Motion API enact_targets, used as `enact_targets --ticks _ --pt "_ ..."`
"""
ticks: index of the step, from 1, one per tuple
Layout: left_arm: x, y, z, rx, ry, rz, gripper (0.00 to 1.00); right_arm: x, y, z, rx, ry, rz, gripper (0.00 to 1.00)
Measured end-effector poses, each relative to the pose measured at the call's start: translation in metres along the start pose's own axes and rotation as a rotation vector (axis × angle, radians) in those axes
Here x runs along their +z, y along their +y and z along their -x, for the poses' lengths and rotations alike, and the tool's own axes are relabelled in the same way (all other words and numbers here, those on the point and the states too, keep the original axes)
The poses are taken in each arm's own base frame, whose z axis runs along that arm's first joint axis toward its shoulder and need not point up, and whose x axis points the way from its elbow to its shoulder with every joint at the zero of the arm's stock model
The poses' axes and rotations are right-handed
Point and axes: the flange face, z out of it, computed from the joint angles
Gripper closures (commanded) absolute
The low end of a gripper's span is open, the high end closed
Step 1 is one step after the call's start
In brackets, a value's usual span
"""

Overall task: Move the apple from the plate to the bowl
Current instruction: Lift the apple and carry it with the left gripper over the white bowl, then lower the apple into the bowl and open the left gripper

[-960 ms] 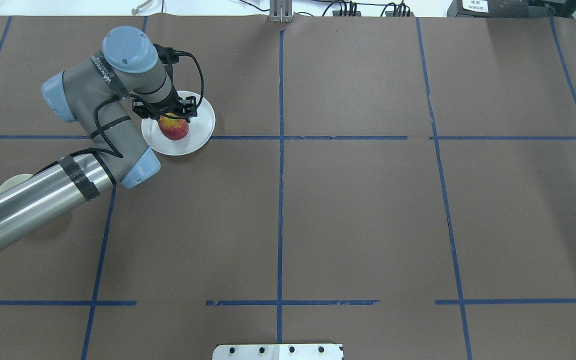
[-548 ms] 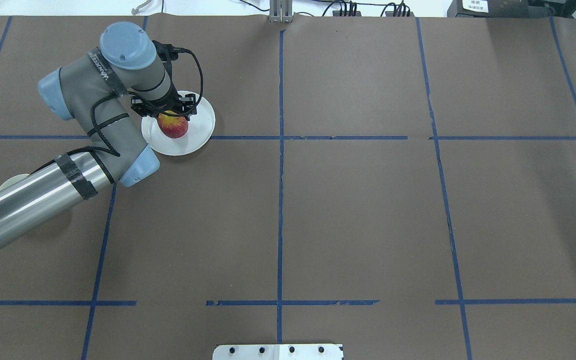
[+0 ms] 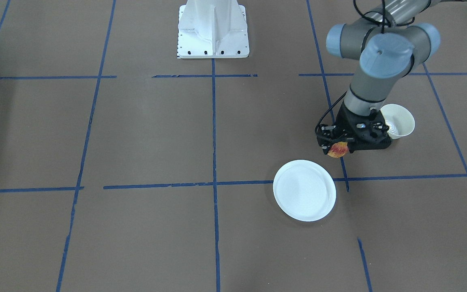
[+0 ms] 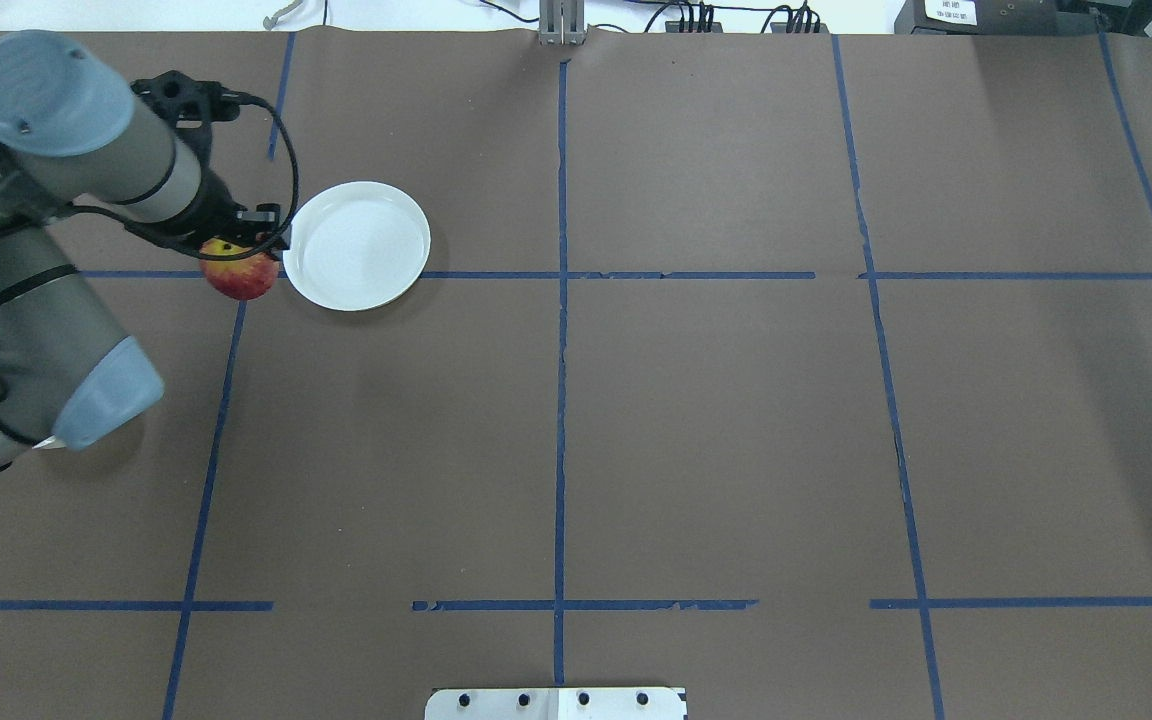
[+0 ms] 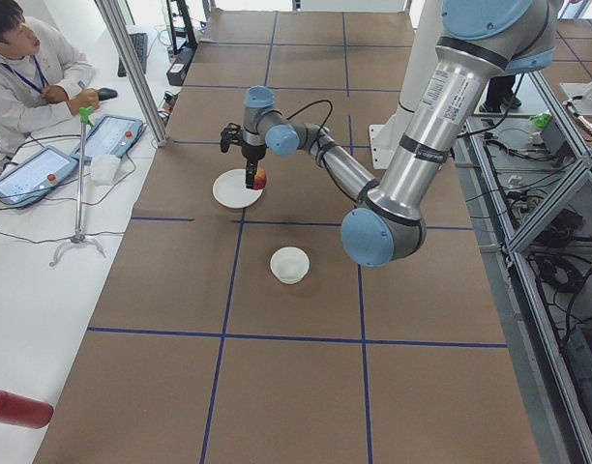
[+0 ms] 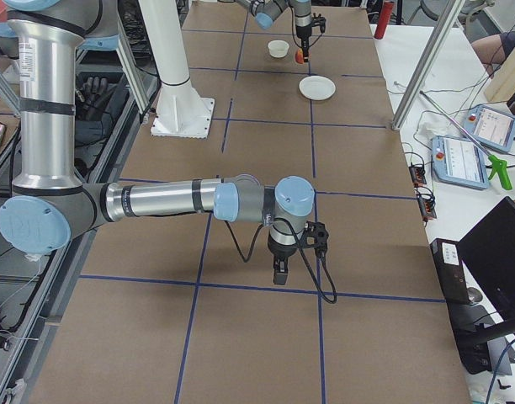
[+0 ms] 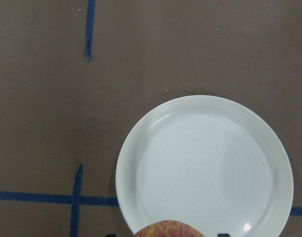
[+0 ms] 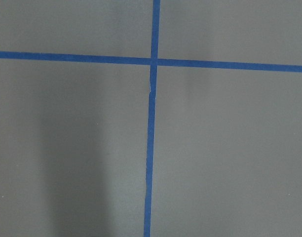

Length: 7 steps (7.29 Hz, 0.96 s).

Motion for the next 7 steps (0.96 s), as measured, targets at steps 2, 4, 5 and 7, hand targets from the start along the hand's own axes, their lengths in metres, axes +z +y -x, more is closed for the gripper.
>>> enact_targets --ticks 2,4,5,7 --pt "-0.011 0.049 0.08 0.073 -0.025 0.014 1.0 0.0 0.0 0.0 0.0 0.0 0.0 0.0" --pt "0.0 0.09 0.158 0.124 -0.015 0.031 1.0 0.0 0.0 0.0 0.0 0.0 0.0 0.0" --pt "0.014 0.108 0.192 0.135 -0.006 0.028 1.0 0.0 0.0 0.0 -0.001 0.0 0.0 0.0" --pt "0.043 0.119 0.22 0.115 -0.005 0.035 1.0 0.0 0.0 0.0 -0.001 0.0 0.0 0.0"
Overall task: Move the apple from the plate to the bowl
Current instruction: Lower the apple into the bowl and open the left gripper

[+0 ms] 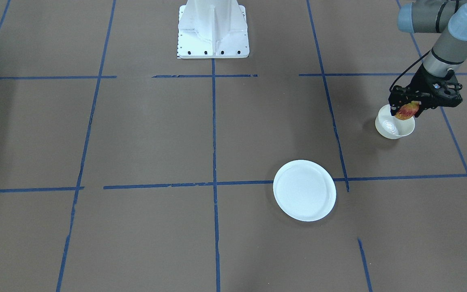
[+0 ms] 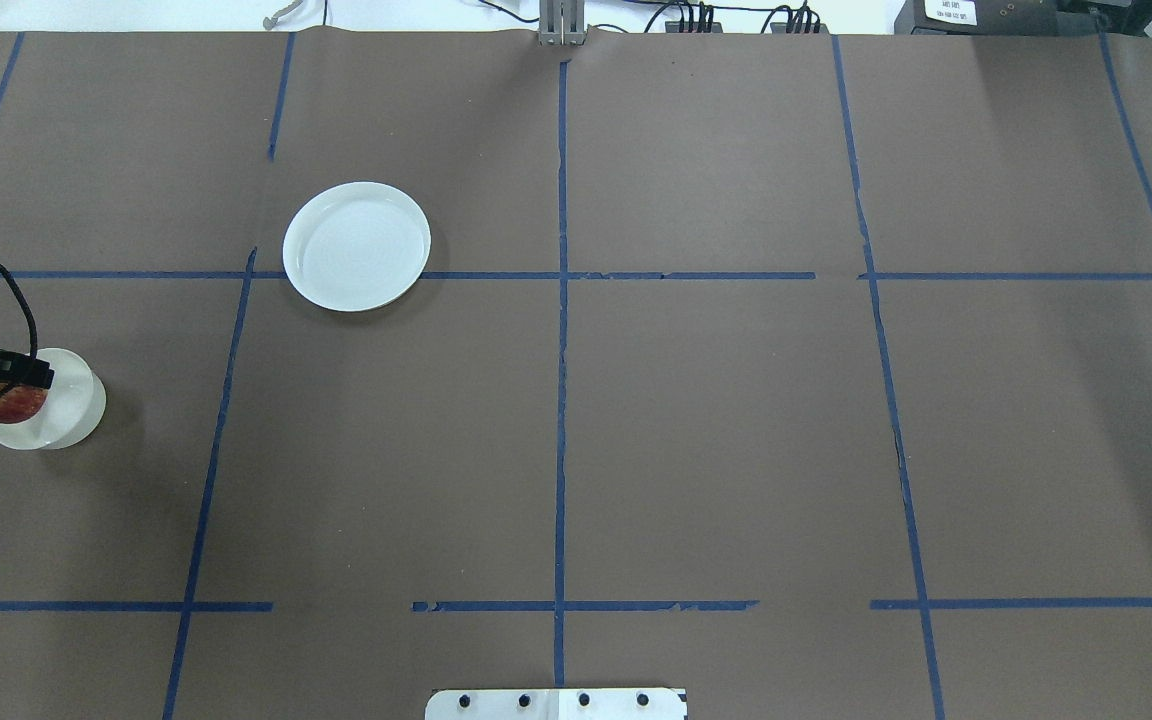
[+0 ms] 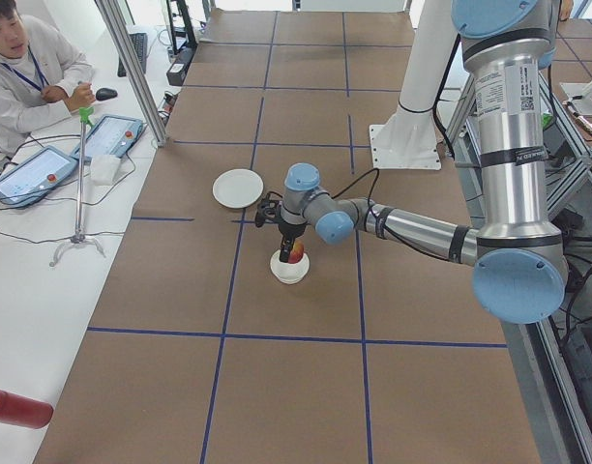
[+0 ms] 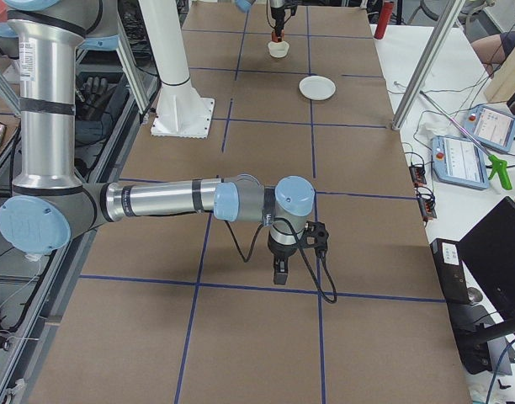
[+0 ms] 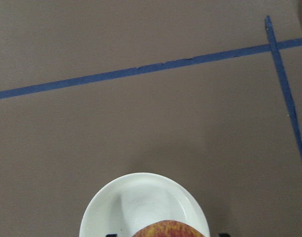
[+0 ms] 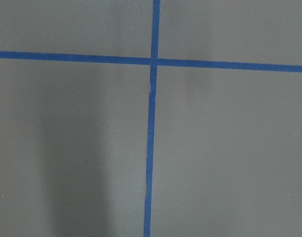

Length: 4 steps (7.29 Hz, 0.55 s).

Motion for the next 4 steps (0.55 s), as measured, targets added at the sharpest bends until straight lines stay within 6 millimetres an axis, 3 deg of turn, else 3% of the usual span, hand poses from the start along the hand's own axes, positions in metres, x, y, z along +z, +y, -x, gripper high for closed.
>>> enact_targets --ticks 4 --pt "0.027 -0.013 0.002 -0.02 -0.006 0.013 1.0 0.0 0.0 0.0 0.001 0.0 0.0 0.0"
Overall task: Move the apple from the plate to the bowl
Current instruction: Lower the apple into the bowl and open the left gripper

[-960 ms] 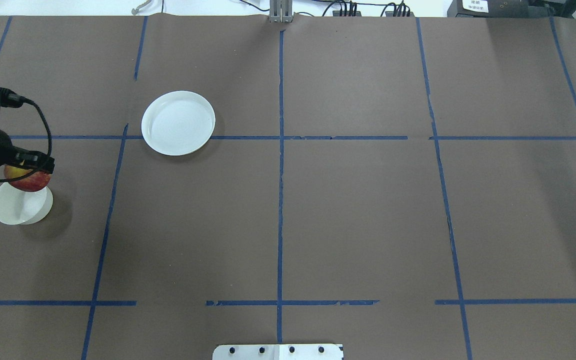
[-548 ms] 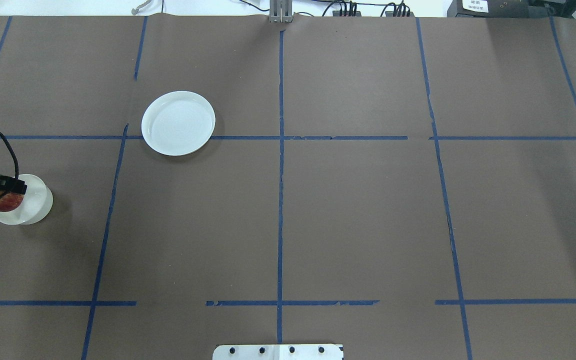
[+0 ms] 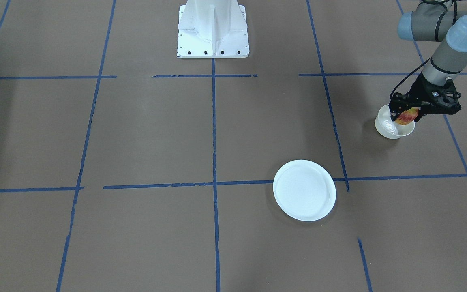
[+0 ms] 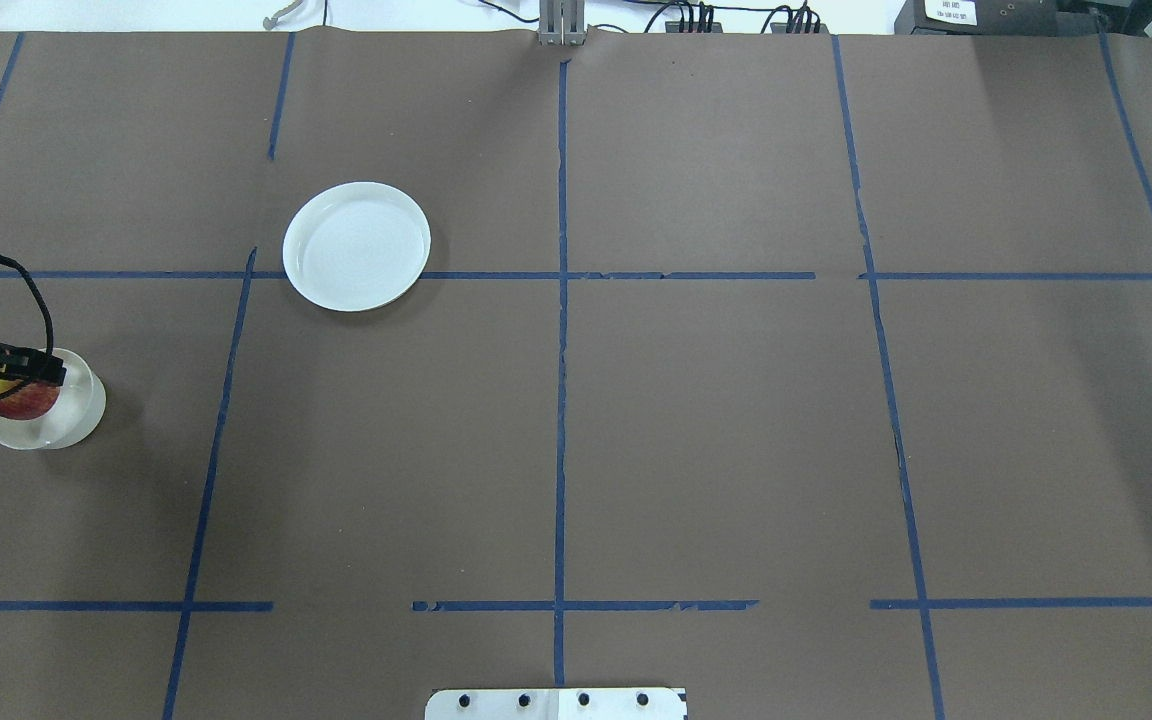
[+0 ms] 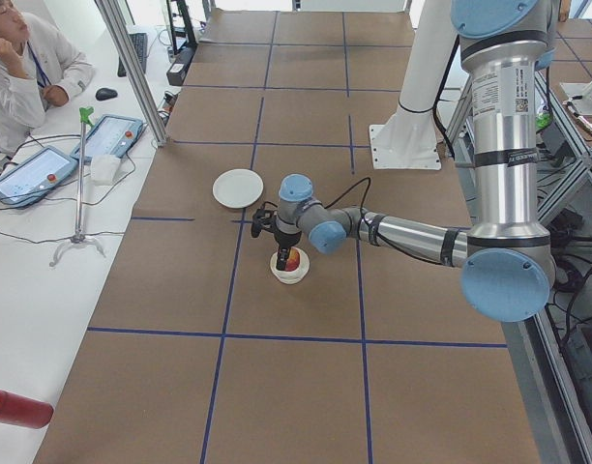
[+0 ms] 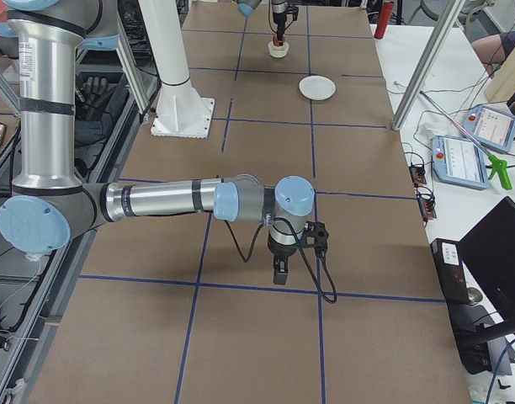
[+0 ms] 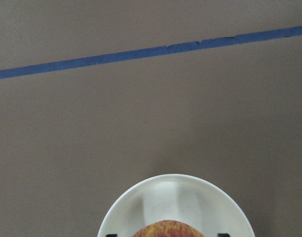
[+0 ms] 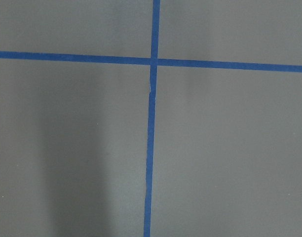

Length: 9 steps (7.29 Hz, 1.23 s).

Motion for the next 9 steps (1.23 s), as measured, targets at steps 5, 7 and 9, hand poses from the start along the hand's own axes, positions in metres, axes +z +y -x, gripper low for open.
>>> enact_targets --ticks 5,7,9 --pt "0.018 -0.005 0.007 -0.016 -0.017 0.02 0.77 0.0 0.0 0.0 0.0 0.0 0.0 0.0" --pt "0.018 -0.006 0.005 -0.023 -0.015 0.019 0.76 0.0 0.0 0.0 0.0 0.0 0.0 0.0" --pt "0.015 -0.008 0.001 -0.039 -0.009 0.013 0.71 0.0 0.0 0.0 0.0 0.0 0.0 0.0"
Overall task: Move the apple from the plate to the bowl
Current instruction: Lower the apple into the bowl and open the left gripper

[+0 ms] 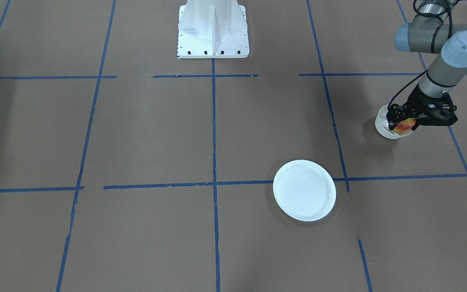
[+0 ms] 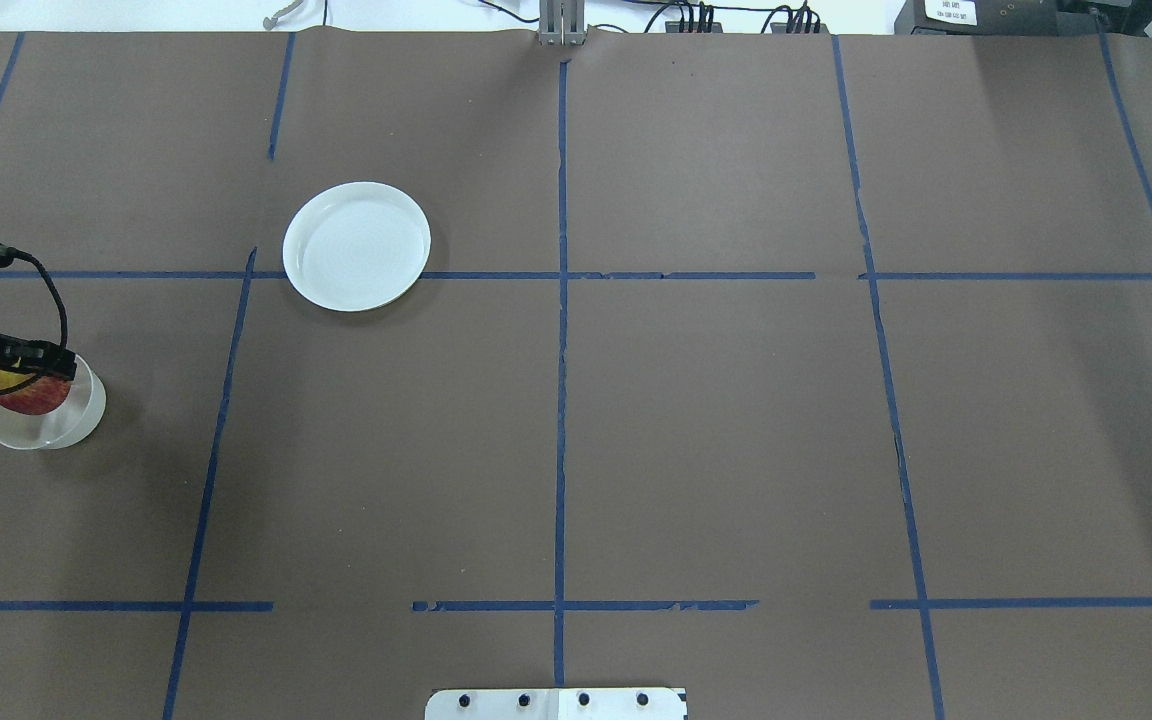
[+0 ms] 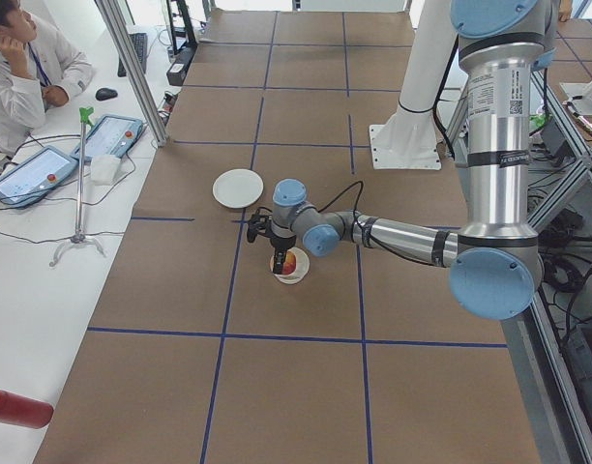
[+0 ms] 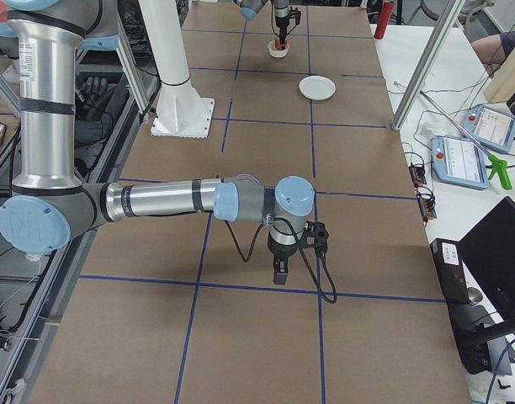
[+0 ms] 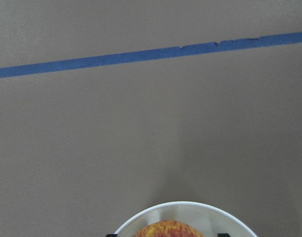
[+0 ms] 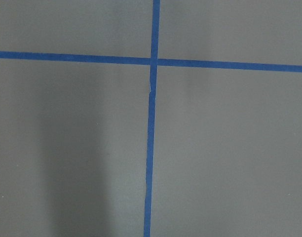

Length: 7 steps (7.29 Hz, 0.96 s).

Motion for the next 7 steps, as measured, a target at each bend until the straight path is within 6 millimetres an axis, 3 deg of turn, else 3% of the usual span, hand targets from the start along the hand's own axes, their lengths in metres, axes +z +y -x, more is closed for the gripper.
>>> enact_targets --ticks 1,2,7 --pt "0.0 -0.001 -0.001 -0.003 0.001 -0.001 0.28 0.0 0.0 0.0 0.0 0.0 0.0 0.0" --pt "-0.001 -0.001 -0.001 -0.005 0.002 -0.002 0.01 0.0 0.0 0.0 0.0 0.0 0.0 0.0" --pt "-0.012 0.0 -0.009 -0.023 0.027 0.001 0.01 0.0 0.0 0.0 -0.001 0.0 -0.001 0.0"
